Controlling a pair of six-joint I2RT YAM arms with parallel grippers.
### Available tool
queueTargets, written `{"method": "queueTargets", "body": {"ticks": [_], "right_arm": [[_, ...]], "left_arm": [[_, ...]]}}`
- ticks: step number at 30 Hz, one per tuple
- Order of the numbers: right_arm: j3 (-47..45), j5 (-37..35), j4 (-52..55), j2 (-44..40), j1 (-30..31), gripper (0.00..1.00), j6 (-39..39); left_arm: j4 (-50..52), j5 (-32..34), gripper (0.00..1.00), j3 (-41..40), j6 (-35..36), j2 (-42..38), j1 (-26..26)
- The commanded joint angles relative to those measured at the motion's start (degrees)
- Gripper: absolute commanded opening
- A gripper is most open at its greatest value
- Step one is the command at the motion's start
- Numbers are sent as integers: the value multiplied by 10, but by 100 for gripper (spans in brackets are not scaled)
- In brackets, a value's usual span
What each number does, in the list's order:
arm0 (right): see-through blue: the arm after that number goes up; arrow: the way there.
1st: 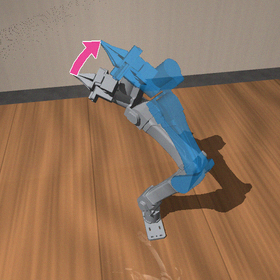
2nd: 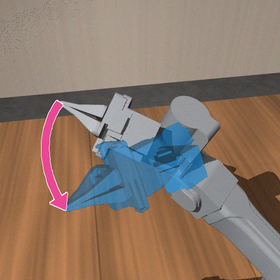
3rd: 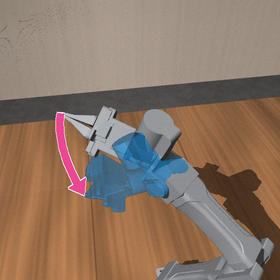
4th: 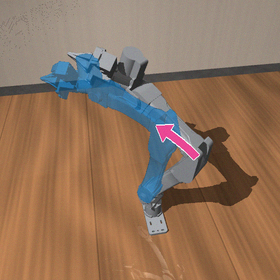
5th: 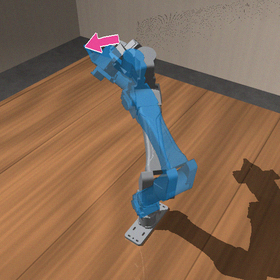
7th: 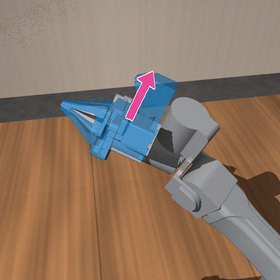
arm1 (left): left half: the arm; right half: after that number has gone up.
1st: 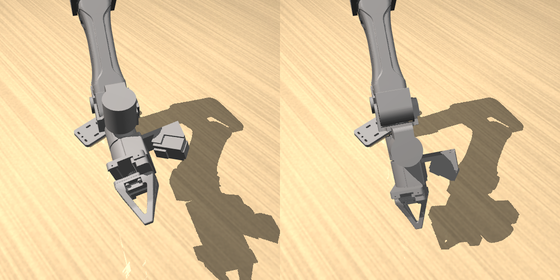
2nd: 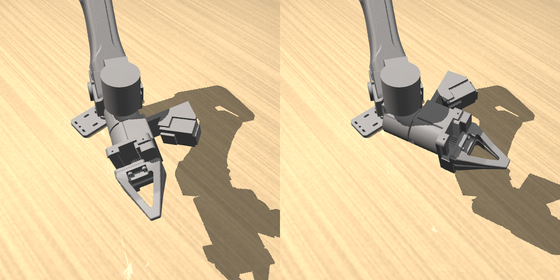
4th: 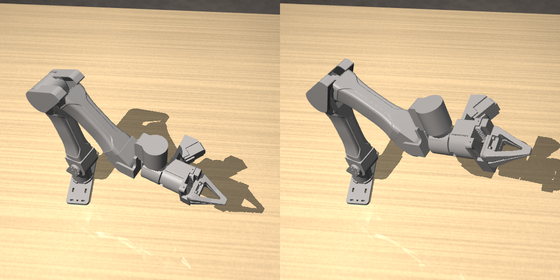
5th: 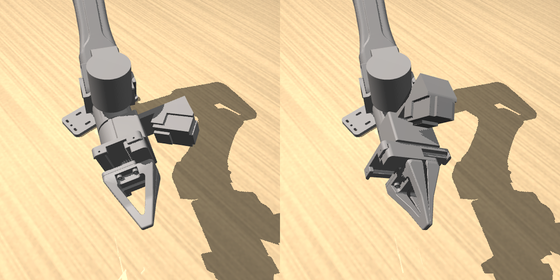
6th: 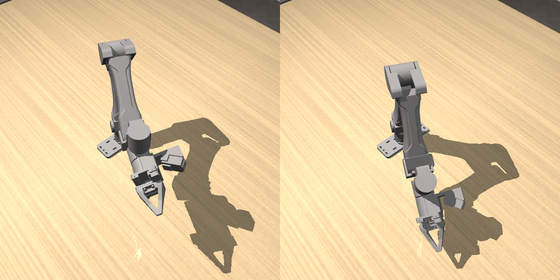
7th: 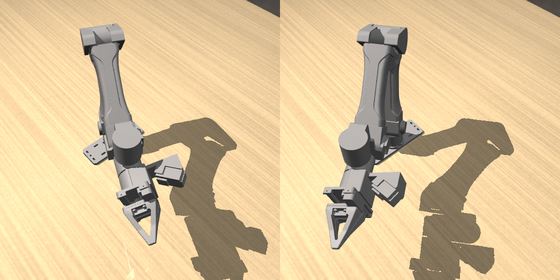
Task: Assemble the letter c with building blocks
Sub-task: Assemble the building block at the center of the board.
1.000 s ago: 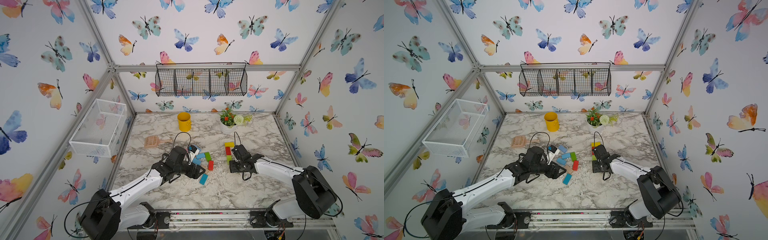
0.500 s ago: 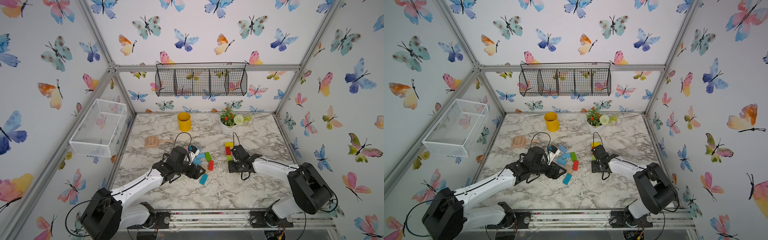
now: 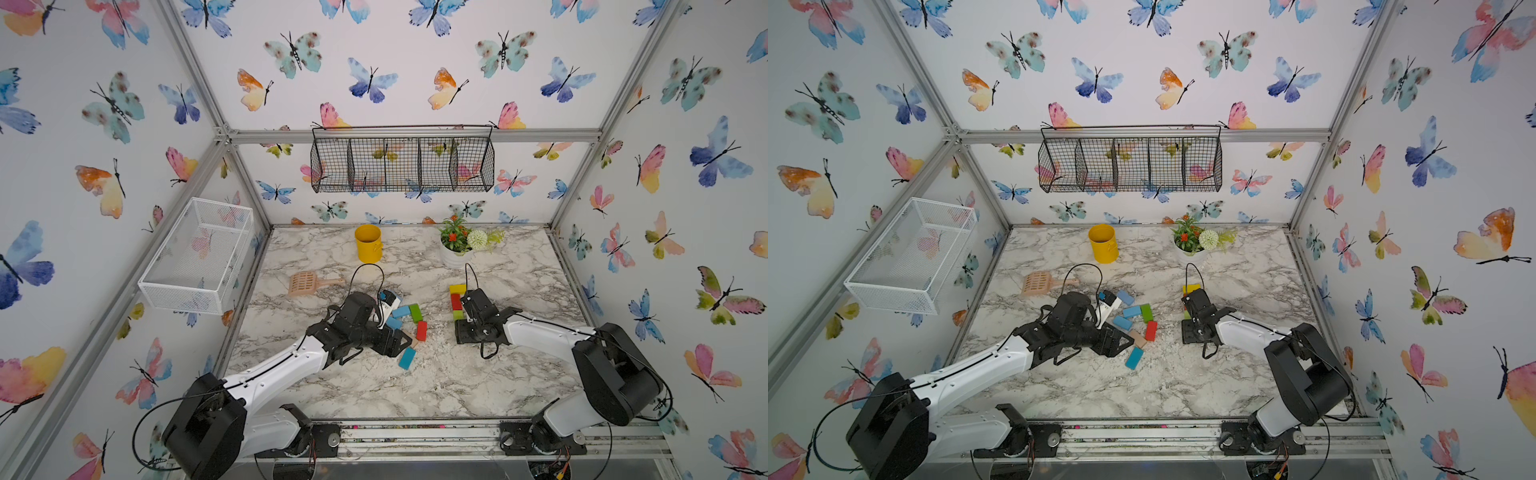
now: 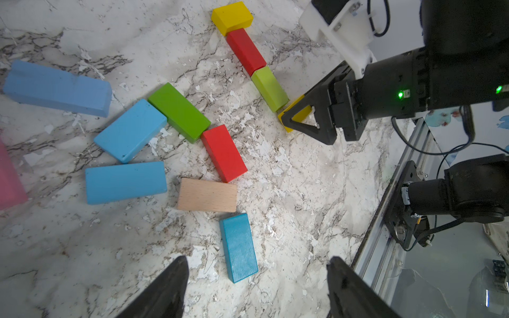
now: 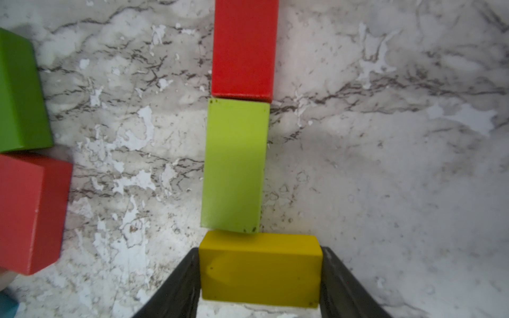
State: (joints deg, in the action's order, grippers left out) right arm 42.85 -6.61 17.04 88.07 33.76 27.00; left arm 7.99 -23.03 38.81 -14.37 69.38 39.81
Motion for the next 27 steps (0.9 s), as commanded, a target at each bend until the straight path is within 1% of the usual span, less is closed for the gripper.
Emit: {"method": "queueTargets", "body": {"ticks": [1, 14, 17, 21, 24, 27], "right_arm": [[7, 5, 4, 13, -2, 64, 8], [17, -4, 9, 21, -2, 65, 10], [18, -5, 14, 15, -2, 72, 10], [24, -8, 30, -2, -2, 85, 10], [32, -7, 47, -22, -2, 86, 12], [32, -2, 55, -49, -2, 83, 19]], "left_arm": [[7, 0, 80, 9, 7, 3, 3], [6, -1, 80, 10, 8, 6, 3], [7, -2, 80, 10, 8, 6, 3], [6, -1, 80, 11, 7, 8, 2], [7, -1, 80, 12, 7, 10, 2], [6, 1, 80, 11, 7, 10, 3]]}}
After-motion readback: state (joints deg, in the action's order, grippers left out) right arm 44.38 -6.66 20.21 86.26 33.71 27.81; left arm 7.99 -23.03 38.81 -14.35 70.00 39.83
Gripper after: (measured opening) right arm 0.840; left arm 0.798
